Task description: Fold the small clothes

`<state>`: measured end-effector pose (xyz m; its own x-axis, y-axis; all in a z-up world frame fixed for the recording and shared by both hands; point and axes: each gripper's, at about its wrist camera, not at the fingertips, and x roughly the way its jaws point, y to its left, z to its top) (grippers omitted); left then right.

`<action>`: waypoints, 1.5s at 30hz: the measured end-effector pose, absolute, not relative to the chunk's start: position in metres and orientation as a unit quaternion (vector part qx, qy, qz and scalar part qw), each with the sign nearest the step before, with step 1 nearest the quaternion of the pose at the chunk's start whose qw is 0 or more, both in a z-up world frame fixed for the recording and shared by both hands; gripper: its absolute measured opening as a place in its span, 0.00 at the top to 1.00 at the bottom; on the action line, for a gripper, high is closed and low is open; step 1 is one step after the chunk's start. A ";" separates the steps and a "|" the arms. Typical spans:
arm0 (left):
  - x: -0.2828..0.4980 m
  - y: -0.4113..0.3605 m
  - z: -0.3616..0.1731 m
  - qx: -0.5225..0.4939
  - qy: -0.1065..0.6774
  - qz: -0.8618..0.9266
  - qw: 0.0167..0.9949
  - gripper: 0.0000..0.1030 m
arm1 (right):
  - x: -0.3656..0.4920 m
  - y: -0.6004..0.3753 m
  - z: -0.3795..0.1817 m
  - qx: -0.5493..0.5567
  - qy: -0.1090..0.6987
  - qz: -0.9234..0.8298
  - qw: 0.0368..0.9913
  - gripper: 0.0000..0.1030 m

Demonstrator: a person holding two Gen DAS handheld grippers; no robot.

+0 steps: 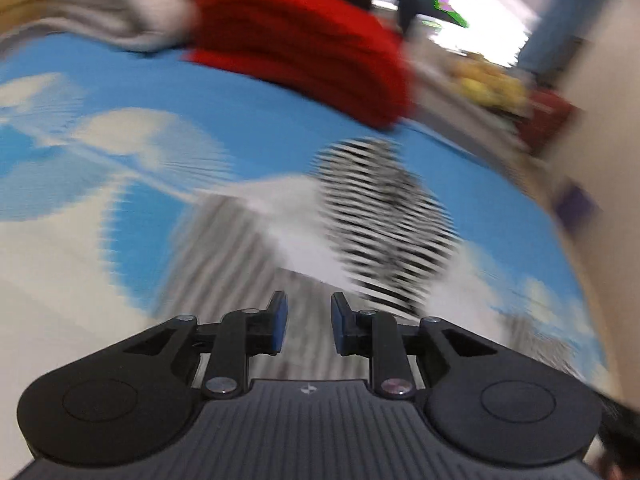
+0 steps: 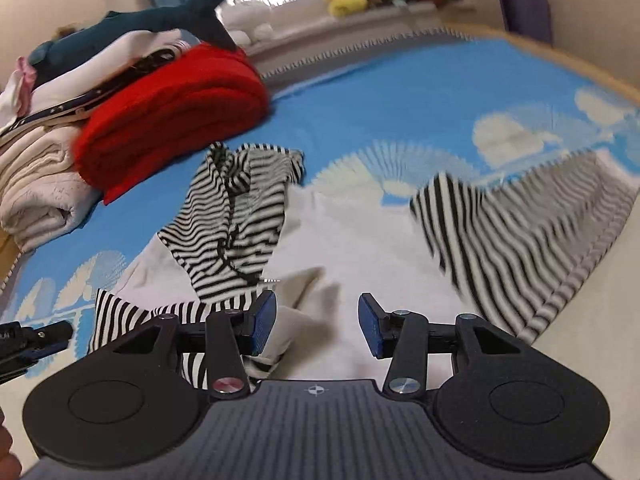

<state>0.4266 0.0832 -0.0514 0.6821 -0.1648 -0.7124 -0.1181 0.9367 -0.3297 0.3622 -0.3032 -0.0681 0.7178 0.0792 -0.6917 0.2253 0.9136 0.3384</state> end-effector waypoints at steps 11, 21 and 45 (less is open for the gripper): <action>0.442 0.128 -0.060 -0.201 0.409 0.049 0.889 0.76 | 0.393 -0.309 -0.148 0.340 0.459 -0.087 0.816 0.52; 0.462 0.118 -0.063 -0.197 0.419 0.044 0.885 0.76 | 0.380 -0.306 -0.090 0.328 0.276 -0.010 0.903 0.98; 0.463 0.078 -0.119 -0.151 0.530 0.040 0.833 0.82 | 0.395 -0.353 -0.148 0.317 0.464 -0.141 0.815 0.59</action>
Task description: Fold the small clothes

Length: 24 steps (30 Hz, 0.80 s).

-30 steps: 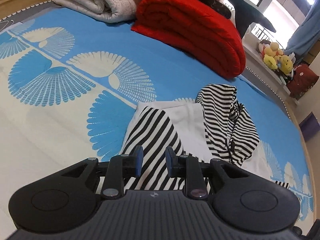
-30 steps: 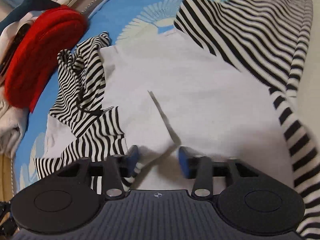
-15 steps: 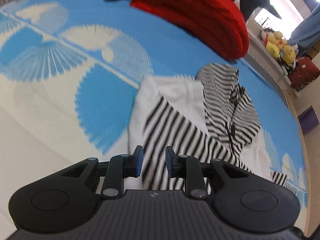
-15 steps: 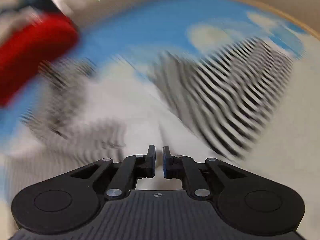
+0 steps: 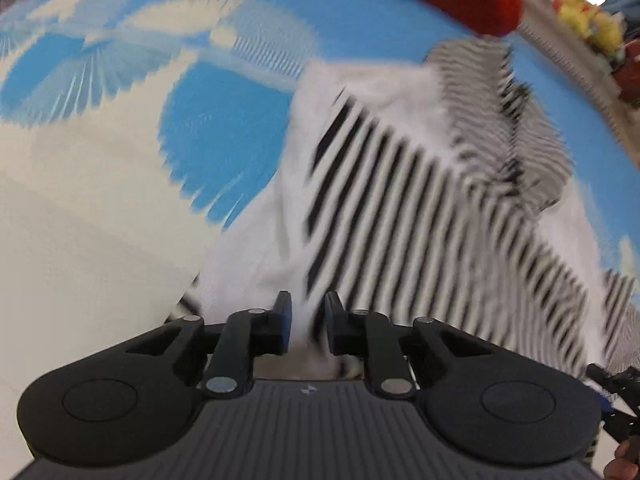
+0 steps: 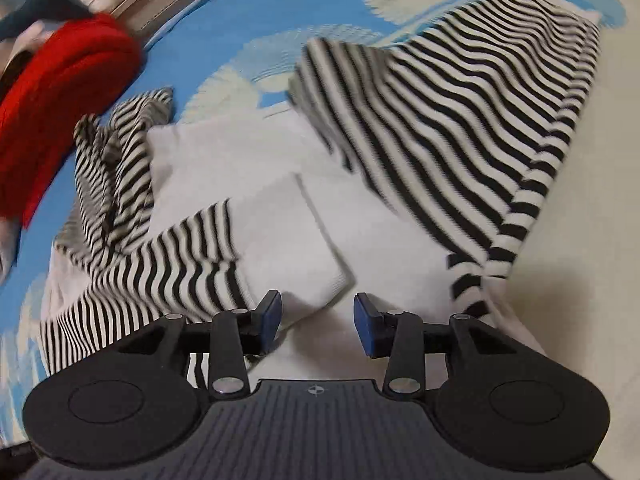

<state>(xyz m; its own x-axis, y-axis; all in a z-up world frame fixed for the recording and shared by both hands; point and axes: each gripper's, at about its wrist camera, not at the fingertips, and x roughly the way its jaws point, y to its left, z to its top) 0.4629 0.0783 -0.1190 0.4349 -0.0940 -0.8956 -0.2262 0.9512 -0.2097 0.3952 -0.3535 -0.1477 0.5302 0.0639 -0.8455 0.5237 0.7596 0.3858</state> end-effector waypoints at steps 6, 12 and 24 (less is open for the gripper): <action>0.464 0.065 -0.146 -0.165 0.580 0.003 0.798 0.80 | 0.397 -0.363 -0.137 0.316 0.449 -0.146 0.823 0.59; 0.463 0.051 -0.116 -0.122 0.534 -0.012 0.836 0.73 | 0.397 -0.384 -0.128 0.323 0.427 -0.156 0.830 0.58; 0.458 0.022 -0.109 -0.072 0.518 -0.049 0.851 0.70 | 0.367 -0.530 -0.117 0.344 0.347 -0.290 0.823 0.52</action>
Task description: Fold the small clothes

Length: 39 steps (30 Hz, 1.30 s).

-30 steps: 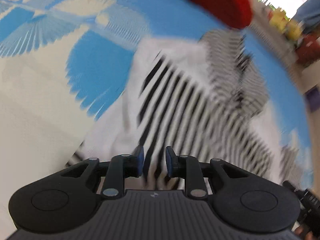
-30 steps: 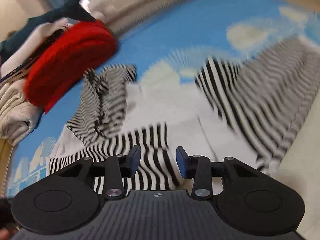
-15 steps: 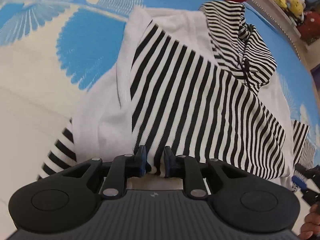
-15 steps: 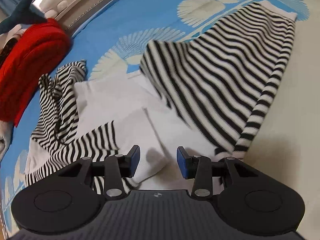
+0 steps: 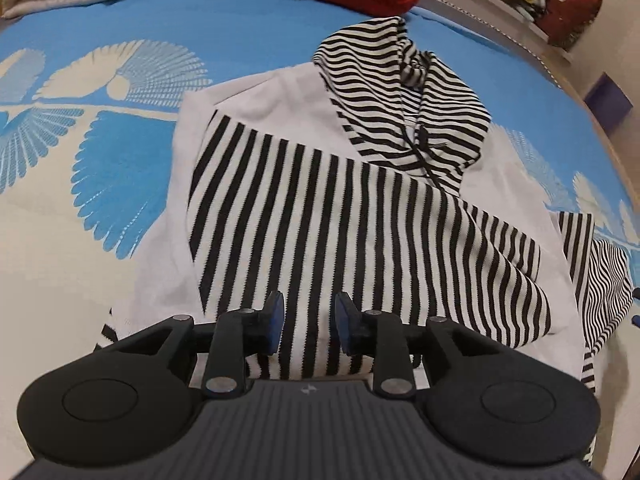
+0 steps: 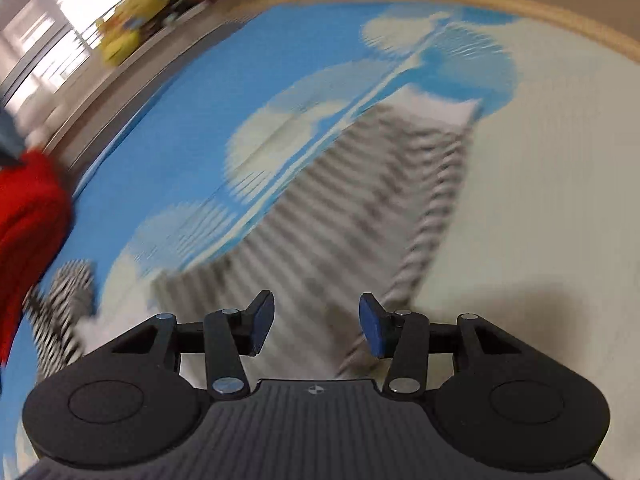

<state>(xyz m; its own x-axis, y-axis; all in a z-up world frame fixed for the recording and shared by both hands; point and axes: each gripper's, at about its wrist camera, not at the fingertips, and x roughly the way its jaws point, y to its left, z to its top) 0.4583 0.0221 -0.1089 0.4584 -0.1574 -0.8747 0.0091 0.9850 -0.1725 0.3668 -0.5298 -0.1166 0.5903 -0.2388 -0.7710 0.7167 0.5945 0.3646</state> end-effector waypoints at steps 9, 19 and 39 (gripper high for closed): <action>0.462 0.020 -0.112 -0.078 0.521 -0.053 0.848 0.70 | 0.352 -0.605 -0.150 0.421 0.301 -0.328 0.790 0.52; 0.464 0.020 -0.112 -0.089 0.523 -0.054 0.846 0.70 | 0.360 -0.607 -0.170 0.425 0.301 -0.324 0.790 0.63; 0.465 0.021 -0.113 -0.090 0.527 -0.055 0.843 0.70 | 0.372 -0.579 -0.131 0.390 0.252 -0.332 0.821 0.97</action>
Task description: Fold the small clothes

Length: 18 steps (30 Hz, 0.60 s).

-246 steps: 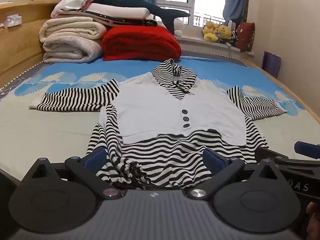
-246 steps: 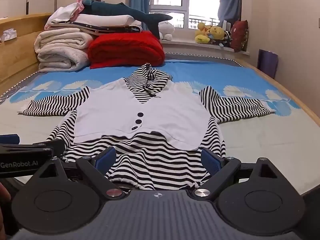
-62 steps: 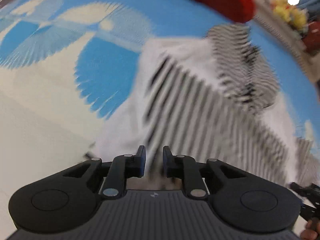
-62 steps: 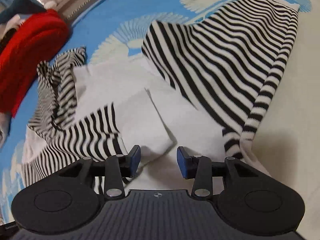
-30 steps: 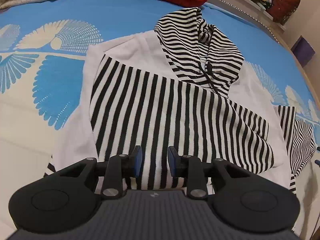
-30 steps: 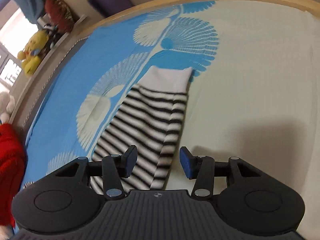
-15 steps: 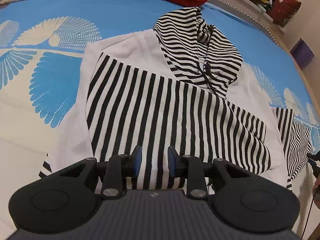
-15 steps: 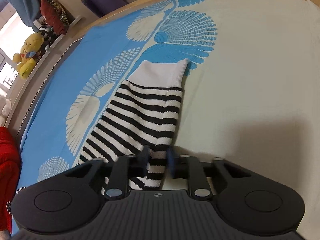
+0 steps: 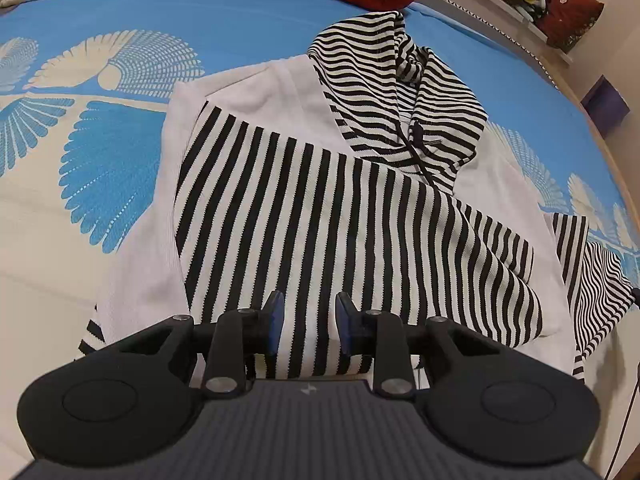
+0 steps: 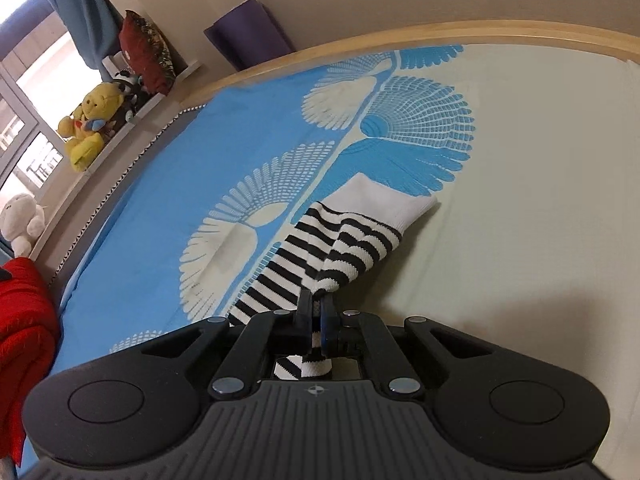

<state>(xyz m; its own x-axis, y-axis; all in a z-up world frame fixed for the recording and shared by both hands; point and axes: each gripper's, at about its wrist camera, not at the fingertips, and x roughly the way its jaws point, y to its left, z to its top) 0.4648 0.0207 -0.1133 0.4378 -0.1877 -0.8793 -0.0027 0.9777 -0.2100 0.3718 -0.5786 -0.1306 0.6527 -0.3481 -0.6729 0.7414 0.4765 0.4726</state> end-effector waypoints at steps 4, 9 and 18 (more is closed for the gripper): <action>0.465 0.021 -0.114 -0.090 0.528 -0.053 0.843 0.70 | 0.375 -0.570 -0.126 0.374 0.256 -0.344 0.822 0.98; 0.464 0.021 -0.114 -0.090 0.529 -0.056 0.842 0.70 | 0.379 -0.555 -0.116 0.343 0.249 -0.342 0.839 0.98; 0.464 0.024 -0.110 -0.095 0.526 -0.055 0.843 0.70 | 0.390 -0.512 -0.089 0.255 0.243 -0.327 0.877 0.98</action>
